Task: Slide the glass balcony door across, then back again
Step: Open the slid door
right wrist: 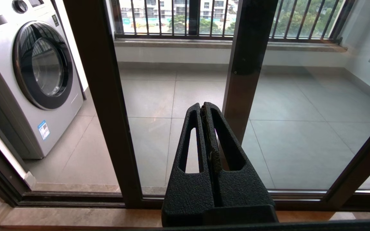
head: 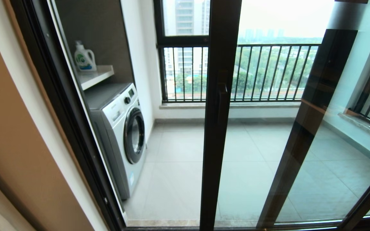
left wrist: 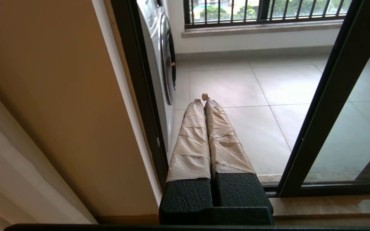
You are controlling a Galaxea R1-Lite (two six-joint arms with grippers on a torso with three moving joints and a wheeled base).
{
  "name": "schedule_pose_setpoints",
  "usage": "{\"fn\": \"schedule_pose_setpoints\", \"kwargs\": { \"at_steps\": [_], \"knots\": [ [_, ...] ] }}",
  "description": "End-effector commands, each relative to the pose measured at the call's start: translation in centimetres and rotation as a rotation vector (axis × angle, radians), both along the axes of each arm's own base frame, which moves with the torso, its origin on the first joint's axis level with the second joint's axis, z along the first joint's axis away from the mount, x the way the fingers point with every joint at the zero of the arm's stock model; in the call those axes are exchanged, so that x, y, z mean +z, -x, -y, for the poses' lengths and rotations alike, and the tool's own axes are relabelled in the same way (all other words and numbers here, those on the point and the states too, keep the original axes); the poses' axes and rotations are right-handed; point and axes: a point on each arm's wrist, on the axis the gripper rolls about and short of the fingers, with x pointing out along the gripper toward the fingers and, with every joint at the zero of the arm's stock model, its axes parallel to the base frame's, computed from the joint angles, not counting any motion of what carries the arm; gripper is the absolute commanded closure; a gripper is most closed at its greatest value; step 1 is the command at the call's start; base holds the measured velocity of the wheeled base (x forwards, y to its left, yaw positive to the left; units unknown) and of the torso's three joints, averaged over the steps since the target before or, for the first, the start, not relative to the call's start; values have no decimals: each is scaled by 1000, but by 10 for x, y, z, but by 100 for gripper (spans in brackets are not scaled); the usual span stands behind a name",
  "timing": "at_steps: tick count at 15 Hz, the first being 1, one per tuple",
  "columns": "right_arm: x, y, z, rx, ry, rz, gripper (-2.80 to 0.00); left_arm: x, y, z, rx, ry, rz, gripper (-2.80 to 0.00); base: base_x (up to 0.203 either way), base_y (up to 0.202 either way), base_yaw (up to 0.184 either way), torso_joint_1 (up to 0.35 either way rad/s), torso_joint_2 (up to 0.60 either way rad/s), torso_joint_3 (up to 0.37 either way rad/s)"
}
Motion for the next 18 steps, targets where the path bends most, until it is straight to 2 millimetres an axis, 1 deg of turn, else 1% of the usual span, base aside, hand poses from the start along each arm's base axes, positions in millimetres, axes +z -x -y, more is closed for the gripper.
{"fn": "schedule_pose_setpoints", "kwargs": {
  "at_steps": [1,3,4,5,18],
  "knots": [
    [-3,-1,0,1,0,-12,0,0,0,0,1,1,-4,0,0,0,0,0,0,0],
    [-3,-1,0,-5,-21,-12,0,0,0,0,1,1,-4,0,0,0,0,0,0,0],
    [-3,-1,1,-33,-77,-11,0,0,0,0,1,1,-4,0,0,0,0,0,0,0],
    [-3,-1,1,-46,-87,-10,0,0,0,0,1,1,-4,0,0,0,0,0,0,0],
    [-3,-1,1,-46,-89,-10,0,0,0,0,0,1,-4,0,0,0,0,0,0,0]
  ]
}}
